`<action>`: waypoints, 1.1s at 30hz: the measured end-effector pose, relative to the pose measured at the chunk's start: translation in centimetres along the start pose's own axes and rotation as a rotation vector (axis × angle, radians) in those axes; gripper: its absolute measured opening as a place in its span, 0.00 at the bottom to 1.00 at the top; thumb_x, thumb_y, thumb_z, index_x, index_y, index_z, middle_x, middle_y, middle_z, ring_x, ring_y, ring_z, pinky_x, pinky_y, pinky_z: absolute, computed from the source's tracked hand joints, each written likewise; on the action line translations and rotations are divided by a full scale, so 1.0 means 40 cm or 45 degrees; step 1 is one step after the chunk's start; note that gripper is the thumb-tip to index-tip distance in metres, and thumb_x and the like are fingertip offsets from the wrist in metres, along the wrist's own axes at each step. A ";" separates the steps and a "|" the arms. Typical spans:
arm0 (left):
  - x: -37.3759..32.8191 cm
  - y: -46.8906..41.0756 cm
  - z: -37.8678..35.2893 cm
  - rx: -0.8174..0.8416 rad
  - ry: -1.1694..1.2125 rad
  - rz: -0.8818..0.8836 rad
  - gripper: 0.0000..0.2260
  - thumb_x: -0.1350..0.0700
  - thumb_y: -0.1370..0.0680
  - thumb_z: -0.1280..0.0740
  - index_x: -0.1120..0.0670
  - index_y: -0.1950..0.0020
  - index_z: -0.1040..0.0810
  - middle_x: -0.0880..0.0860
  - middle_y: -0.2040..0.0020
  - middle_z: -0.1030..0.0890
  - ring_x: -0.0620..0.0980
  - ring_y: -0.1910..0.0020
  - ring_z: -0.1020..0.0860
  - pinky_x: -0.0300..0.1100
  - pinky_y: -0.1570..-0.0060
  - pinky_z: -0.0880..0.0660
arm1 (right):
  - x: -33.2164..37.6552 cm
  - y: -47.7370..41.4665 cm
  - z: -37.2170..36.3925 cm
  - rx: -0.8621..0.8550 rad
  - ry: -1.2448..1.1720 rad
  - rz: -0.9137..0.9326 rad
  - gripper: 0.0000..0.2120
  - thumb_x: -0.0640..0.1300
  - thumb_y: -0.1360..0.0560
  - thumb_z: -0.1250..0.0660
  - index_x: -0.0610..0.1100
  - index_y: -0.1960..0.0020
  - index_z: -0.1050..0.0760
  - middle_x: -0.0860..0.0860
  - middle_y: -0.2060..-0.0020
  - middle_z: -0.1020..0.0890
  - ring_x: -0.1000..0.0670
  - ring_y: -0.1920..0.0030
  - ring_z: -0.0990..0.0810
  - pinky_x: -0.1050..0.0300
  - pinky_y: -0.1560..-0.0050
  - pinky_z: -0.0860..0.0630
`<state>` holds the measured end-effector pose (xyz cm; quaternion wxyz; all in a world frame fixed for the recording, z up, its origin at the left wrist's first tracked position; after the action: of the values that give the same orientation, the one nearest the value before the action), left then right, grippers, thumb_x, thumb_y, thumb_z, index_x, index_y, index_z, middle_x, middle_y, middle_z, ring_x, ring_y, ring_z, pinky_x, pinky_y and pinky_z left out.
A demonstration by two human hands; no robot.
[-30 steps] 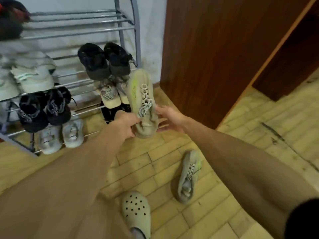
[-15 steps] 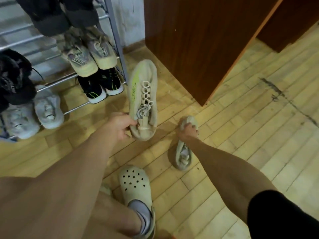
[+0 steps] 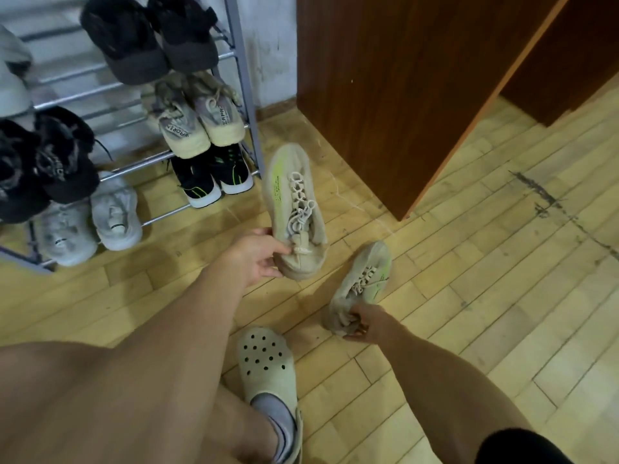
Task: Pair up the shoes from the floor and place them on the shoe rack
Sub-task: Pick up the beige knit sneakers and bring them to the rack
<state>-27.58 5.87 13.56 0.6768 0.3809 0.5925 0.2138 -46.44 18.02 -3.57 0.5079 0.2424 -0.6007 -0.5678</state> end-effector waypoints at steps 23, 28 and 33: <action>-0.200 0.210 0.079 -0.473 -0.114 -0.688 0.28 0.65 0.36 0.24 0.55 0.36 0.22 0.54 0.47 0.17 0.54 0.50 0.18 0.53 0.52 0.18 | 0.470 0.505 -0.003 0.017 -0.011 0.938 0.17 0.34 0.30 0.30 0.44 0.43 0.26 0.42 0.48 0.20 0.39 0.55 0.16 0.36 0.57 0.17; -0.389 0.361 0.132 -0.541 0.090 -0.887 0.18 0.64 0.31 0.26 0.56 0.42 0.20 0.54 0.49 0.16 0.55 0.54 0.16 0.53 0.56 0.18 | 0.594 0.727 -0.051 0.100 0.013 1.204 0.19 0.38 0.31 0.29 0.47 0.40 0.21 0.44 0.46 0.17 0.41 0.49 0.16 0.40 0.59 0.16; -0.534 0.492 0.247 -0.596 0.197 -1.010 0.19 0.65 0.30 0.27 0.59 0.40 0.21 0.56 0.48 0.17 0.55 0.54 0.17 0.52 0.57 0.18 | 0.708 0.916 -0.146 0.226 -0.003 1.387 0.21 0.38 0.31 0.28 0.46 0.39 0.22 0.45 0.47 0.17 0.42 0.48 0.17 0.41 0.60 0.16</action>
<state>-19.27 -0.36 42.42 0.7279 -0.0550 0.6769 0.0943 -41.21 -0.39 39.02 0.7053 -0.0622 -0.6854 -0.1704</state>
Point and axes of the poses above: each hand's wrist, its own y-axis away from the middle knuckle, its own z-axis out of the back of the hand, x = y × z, the point moved 2 cm from there along -y, towards the middle knuckle
